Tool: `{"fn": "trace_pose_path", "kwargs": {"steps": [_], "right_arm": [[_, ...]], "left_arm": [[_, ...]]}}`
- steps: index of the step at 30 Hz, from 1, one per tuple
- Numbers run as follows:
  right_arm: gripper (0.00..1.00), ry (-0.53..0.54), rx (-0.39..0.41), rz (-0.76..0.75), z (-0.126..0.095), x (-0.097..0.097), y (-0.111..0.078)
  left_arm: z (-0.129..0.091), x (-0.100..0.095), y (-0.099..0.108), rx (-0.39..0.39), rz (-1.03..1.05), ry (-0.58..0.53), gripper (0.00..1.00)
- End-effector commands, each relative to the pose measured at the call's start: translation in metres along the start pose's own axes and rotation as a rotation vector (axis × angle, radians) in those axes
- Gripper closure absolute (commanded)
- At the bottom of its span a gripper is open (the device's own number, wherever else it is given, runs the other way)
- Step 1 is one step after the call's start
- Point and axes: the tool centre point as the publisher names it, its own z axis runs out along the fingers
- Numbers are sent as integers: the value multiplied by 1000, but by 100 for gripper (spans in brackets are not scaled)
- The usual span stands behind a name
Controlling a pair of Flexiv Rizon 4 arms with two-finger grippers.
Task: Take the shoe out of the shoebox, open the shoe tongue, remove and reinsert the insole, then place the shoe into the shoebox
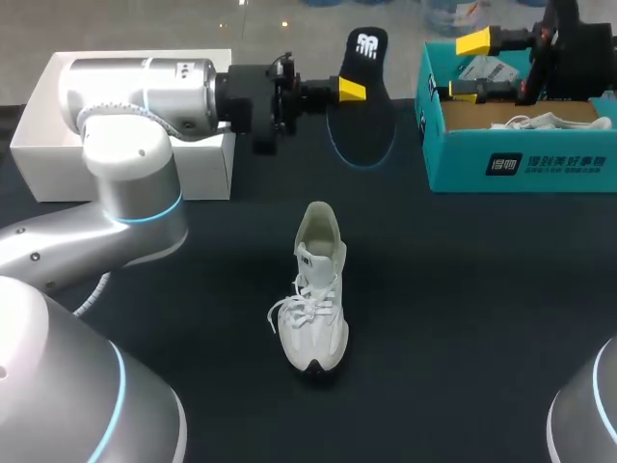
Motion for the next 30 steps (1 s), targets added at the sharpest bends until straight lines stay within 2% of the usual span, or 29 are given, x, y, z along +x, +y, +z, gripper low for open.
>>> {"fn": "trace_pose_path", "kwargs": {"steps": [1, 5, 9, 17, 19, 30], "right_arm": [[0, -82, 55, 40, 8, -10, -1], [0, -132, 47, 112, 8, -29, -7], [0, -148, 16, 149, 2, -38, -15], [0, -179, 34, 176, -9, -45, -25], [0, -147, 21, 175, -13, -44, -26], [0, -135, -5, 139, -26, -39, -20]], "left_arm": [[-4, -1, -1, 0, -4, 4, 100], [-5, -2, -1, -1, -10, 4, 100], [-7, -2, -4, -1, -4, 7, 100], [-13, 3, 0, -13, -25, 4, 100], [-14, 4, 1, -17, -35, -4, 100], [-15, 8, 2, -23, -54, -8, 100]]}}
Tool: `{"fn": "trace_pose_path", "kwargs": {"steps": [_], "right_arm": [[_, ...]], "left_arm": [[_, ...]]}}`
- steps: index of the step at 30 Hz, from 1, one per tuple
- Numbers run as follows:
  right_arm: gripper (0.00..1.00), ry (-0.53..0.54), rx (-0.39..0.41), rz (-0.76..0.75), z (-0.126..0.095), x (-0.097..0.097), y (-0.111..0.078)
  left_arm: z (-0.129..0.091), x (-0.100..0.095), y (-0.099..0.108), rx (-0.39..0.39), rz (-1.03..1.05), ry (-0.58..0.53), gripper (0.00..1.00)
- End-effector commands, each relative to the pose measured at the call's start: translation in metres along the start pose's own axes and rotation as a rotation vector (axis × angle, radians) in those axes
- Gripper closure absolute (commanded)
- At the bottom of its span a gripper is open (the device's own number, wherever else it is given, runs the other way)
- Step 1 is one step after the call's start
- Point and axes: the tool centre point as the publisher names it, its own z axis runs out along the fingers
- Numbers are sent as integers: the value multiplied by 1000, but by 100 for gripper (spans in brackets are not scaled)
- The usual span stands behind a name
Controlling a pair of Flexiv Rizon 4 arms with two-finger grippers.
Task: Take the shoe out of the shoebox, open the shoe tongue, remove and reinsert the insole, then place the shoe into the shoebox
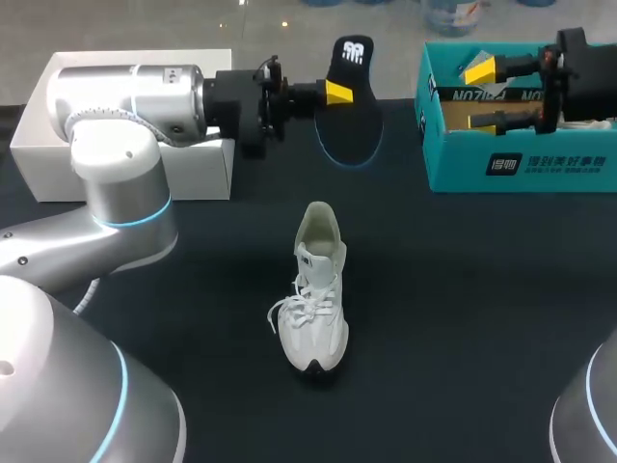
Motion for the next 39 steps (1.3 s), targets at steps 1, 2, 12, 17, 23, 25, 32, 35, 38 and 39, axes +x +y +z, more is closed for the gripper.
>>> {"fn": "trace_pose_path", "kwargs": {"steps": [1, 2, 12, 17, 23, 25, 32, 35, 38, 39], "right_arm": [[0, 25, -12, -17, -3, 2, -1], [0, 33, -16, -21, -3, 2, 0], [0, 27, -23, -27, -1, 3, 1], [0, 27, -23, -27, -1, 3, 1], [0, 27, -23, -27, -1, 3, 1], [0, 27, -23, -27, -1, 3, 1], [0, 27, -23, -27, -1, 3, 1], [0, 27, -23, -27, -1, 3, 1], [0, 27, -23, -27, -1, 3, 1], [0, 27, -23, -27, -1, 3, 1]], "left_arm": [[1, 1, 0, -3, 2, -4, 100], [1, 1, 1, -4, 2, -4, 100], [3, -3, 0, -1, 12, -7, 100], [3, -4, -1, 0, 17, -3, 100], [3, -4, -1, -2, 17, -2, 100], [3, -4, -1, -2, 17, -2, 100], [3, -4, -1, -2, 17, -2, 100], [1, -8, -1, -31, -106, 13, 100], [-5, -15, -4, -102, -514, 106, 100], [-7, -16, -5, -99, -627, 125, 100]]}}
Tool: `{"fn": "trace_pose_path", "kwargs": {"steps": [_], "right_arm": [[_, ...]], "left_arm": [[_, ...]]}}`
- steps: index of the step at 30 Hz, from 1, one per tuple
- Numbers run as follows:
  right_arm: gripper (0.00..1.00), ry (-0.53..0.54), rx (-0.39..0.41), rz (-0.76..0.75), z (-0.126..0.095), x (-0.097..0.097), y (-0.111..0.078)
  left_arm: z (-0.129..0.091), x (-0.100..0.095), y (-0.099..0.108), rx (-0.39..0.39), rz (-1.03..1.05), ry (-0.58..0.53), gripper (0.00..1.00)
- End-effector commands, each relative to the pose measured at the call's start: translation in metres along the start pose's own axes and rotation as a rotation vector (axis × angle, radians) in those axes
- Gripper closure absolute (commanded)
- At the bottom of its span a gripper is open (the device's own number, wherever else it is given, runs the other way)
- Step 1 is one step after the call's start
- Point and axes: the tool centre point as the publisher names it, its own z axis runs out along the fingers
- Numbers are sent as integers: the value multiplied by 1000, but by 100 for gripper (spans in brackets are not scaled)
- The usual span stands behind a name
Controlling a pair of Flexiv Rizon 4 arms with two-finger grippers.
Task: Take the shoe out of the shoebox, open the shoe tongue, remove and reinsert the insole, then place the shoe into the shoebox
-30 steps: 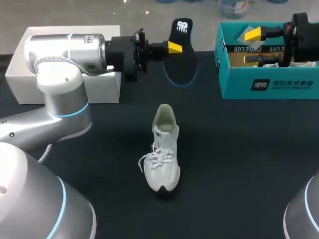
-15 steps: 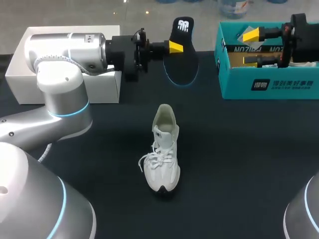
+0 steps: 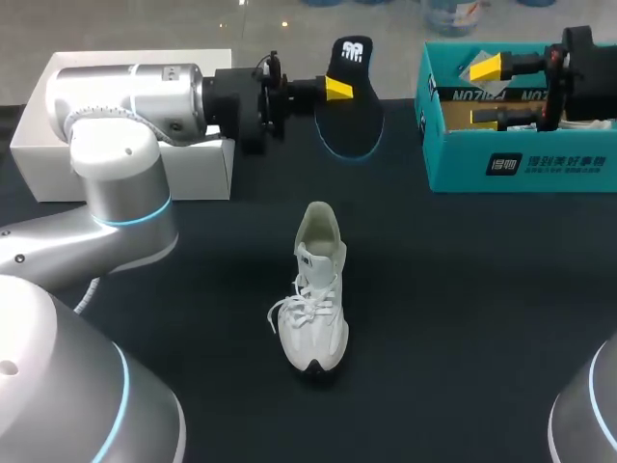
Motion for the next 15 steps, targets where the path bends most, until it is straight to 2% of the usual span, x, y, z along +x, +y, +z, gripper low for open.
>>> {"fn": "trace_pose_path", "kwargs": {"steps": [1, 2, 5, 9, 12, 15], "right_arm": [[0, -3, -1, 2, 1, 0, -1], [0, -3, -1, 2, 1, 0, -1], [0, -3, -1, 2, 1, 0, -1], [0, -3, -1, 2, 1, 0, -1], [0, -3, -1, 2, 1, 0, -1], [0, -3, -1, 2, 1, 0, -1]], "left_arm": [[-8, -10, -8, -94, -653, 149, 100], [-9, -9, -9, -103, -743, 210, 100], [-9, -3, -10, -93, -997, 295, 100], [-9, -3, -10, -38, -1338, 260, 100], [-9, -2, -7, 34, -1588, 187, 100], [-10, -2, -7, 133, -1752, 162, 100]]}}
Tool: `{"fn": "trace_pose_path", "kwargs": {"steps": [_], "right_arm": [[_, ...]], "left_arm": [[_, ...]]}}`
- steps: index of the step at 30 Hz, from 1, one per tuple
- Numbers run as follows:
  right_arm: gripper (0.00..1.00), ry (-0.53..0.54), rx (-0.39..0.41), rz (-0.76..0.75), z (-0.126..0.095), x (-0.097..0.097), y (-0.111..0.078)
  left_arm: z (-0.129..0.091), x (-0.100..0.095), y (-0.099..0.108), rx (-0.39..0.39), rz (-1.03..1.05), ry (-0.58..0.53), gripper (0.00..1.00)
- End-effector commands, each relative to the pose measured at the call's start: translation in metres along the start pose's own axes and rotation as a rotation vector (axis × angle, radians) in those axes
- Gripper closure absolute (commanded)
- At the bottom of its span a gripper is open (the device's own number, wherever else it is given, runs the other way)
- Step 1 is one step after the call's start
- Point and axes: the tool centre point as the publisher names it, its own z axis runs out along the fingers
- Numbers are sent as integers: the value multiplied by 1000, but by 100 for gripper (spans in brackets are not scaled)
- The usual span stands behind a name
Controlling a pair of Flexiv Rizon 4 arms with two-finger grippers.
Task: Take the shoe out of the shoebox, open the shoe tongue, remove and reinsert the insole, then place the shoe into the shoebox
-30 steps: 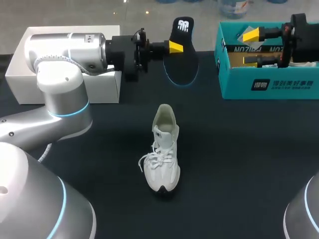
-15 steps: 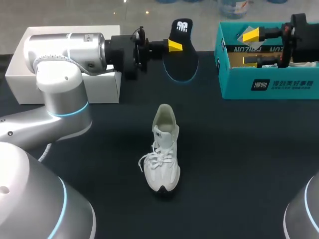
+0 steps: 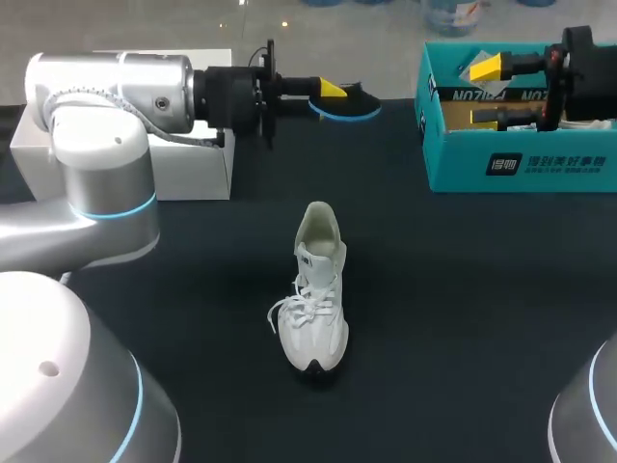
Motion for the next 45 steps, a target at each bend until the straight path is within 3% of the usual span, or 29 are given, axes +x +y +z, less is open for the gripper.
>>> {"fn": "trace_pose_path", "kwargs": {"steps": [1, 16, 19, 21, 23, 24, 30, 45], "right_arm": [[0, -3, -1, 2, 1, 0, -1], [0, -3, -1, 2, 1, 0, -1], [0, -3, -1, 2, 1, 0, -1], [0, -3, -1, 2, 1, 0, -1], [0, -3, -1, 2, 1, 0, -1], [0, -3, -1, 2, 1, 0, -1], [0, -3, -1, 2, 1, 0, -1], [0, -3, -1, 2, 1, 0, -1]], "left_arm": [[-1, -5, 2, 186, -1261, 154, 100], [-1, -5, 2, 186, -1261, 154, 100], [-2, -5, 1, 111, -1602, 132, 100], [-1, -5, -1, 188, -1817, 147, 100], [-1, -6, 0, 194, -1956, 155, 100], [-1, -8, 0, 254, -2080, 147, 100], [-3, -20, 4, 419, -2422, 171, 100], [-3, -20, 4, 419, -2422, 171, 100]]}}
